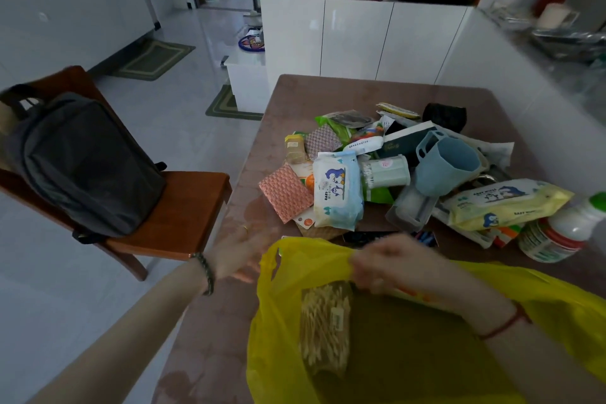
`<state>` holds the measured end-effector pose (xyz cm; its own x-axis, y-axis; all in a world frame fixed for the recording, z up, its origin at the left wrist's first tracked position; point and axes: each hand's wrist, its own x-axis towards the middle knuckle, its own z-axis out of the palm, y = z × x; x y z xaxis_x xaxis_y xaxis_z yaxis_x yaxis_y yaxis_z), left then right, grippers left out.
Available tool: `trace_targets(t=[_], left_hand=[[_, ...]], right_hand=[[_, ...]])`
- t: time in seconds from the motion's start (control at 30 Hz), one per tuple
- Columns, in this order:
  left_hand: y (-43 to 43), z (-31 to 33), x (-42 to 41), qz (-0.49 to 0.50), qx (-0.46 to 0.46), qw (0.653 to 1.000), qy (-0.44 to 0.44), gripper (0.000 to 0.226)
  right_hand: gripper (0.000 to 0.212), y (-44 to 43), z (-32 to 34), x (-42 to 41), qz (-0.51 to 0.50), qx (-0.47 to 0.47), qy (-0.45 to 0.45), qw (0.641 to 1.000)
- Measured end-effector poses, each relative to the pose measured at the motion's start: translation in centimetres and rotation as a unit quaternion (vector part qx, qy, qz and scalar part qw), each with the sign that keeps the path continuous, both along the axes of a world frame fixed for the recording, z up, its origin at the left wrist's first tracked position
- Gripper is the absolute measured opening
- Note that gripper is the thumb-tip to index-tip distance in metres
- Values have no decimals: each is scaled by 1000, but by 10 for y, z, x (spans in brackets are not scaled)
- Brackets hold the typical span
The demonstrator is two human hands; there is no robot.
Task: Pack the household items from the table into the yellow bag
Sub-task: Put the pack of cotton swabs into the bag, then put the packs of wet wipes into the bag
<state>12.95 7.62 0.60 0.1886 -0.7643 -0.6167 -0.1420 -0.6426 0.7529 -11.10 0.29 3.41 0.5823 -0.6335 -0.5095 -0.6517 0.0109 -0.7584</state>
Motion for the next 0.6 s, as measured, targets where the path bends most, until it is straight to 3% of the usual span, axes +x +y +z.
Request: trace_targets(t=[0.07,0.13,0.27,0.4,0.6], left_hand=[[-22,-2,5,57,-28,998,7,48],[-45,-8,9,86,-54,995,0,50],[-87,-22,-3,119,-57,989,73,49],[-125,-23,-27,134,-57,983,108,28],[-160,-46,-36,121,-1,988,99,47]], right_hand=[[28,-31,10,10,-141,2,-127,982],[40,-58,1,28,-240,-3,-166,957],[53,-95,-39,54,-293,52,-117,948],[60,-111,-69,65,-349,96,-107,926],[55,-123,-89,71,-373,93,-90,919]])
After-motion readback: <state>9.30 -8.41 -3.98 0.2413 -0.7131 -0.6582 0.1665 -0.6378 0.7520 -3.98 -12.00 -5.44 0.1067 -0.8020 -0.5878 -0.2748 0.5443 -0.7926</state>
